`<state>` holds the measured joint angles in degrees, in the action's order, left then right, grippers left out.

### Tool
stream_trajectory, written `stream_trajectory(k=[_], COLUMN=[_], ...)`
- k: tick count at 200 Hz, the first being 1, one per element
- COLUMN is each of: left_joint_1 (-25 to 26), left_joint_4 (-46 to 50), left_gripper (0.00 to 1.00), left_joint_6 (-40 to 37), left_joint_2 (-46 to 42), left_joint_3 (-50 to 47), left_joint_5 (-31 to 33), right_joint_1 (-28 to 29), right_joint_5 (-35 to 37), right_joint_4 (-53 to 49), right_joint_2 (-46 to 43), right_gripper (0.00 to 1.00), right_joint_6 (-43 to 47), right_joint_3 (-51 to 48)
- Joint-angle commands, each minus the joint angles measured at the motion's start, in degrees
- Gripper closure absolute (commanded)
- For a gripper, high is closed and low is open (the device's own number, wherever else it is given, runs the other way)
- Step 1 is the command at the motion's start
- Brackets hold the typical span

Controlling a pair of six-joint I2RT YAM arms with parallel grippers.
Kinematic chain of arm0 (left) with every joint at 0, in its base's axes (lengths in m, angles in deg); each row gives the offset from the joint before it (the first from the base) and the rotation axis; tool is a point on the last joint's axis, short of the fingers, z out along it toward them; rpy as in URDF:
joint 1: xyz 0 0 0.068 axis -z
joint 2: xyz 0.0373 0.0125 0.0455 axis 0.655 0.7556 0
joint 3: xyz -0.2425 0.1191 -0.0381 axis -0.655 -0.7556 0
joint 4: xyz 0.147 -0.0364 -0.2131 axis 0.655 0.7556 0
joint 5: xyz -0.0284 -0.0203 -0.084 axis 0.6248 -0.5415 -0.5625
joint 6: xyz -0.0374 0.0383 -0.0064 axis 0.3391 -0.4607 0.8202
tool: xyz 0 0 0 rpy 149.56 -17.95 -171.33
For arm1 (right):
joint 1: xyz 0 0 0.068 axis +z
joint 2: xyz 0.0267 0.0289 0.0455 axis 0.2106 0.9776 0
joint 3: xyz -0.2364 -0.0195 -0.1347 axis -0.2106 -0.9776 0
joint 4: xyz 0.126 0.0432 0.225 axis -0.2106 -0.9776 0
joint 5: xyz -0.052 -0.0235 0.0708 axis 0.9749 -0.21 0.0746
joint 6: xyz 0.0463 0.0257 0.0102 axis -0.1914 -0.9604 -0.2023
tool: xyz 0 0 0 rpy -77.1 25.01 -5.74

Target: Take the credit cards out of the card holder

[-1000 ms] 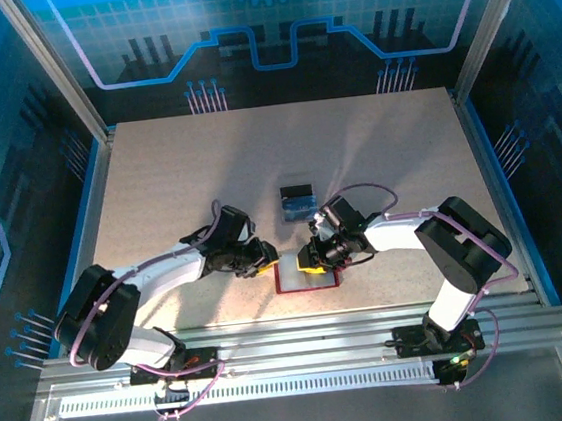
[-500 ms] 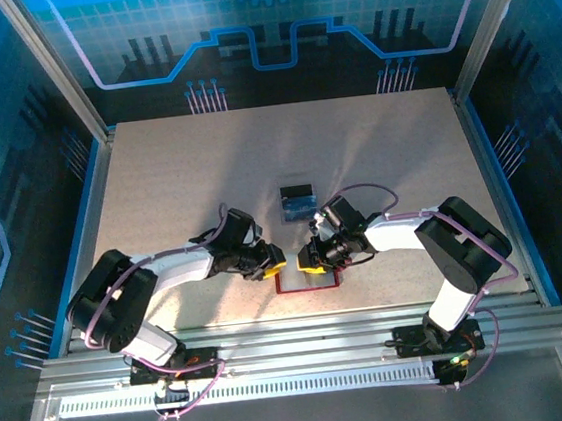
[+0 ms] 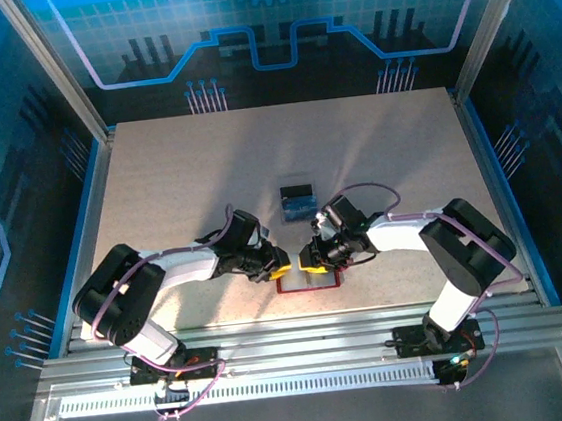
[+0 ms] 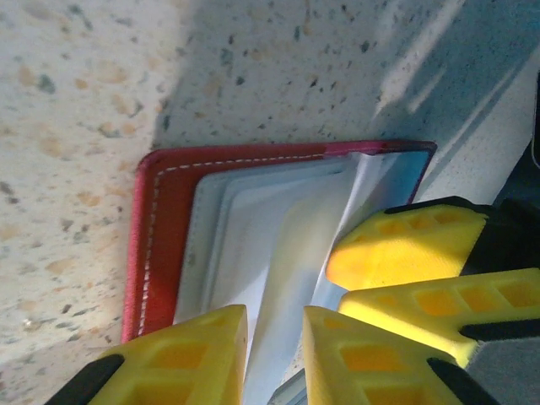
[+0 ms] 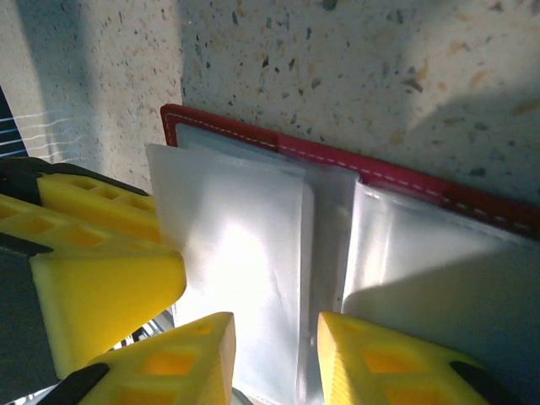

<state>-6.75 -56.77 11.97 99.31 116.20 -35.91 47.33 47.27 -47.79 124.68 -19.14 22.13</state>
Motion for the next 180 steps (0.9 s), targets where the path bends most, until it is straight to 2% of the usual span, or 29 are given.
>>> stream_trajectory(k=[1,39,105,144,180], left_joint_1=[0.60,0.86,2.76,4.53,6.22], left_joint_4=[-1.69,-1.65,-0.60,0.21,0.28], left_gripper=[0.76,0.74,0.64,0.57,0.52], left_joint_6=[1.19,1.18,0.87,0.47,0.31], left_joint_2=[0.59,0.33,1.86,4.89,8.23], left_joint_3=[1.04,2.02,6.33,9.95,13.08], left_joint_5=[-2.45,-2.86,-3.46,-4.37,-4.29], right_joint_1=[-0.55,-2.38,-10.12,-13.91,-15.24], right_joint_5=[1.67,5.59,16.30,17.86,16.35], right_joint_4=[-3.69,-12.25,-30.41,-33.90,-32.41], right_joint_2=[-4.32,-11.10,-19.75,-22.43,-23.33], right_gripper=[0.67,0.66,0.64,0.63,0.63], right_joint_6=[-0.25,2.83,13.03,15.92,16.13], right_joint_3=[0.14,2.21,3.16,1.10,-1.61])
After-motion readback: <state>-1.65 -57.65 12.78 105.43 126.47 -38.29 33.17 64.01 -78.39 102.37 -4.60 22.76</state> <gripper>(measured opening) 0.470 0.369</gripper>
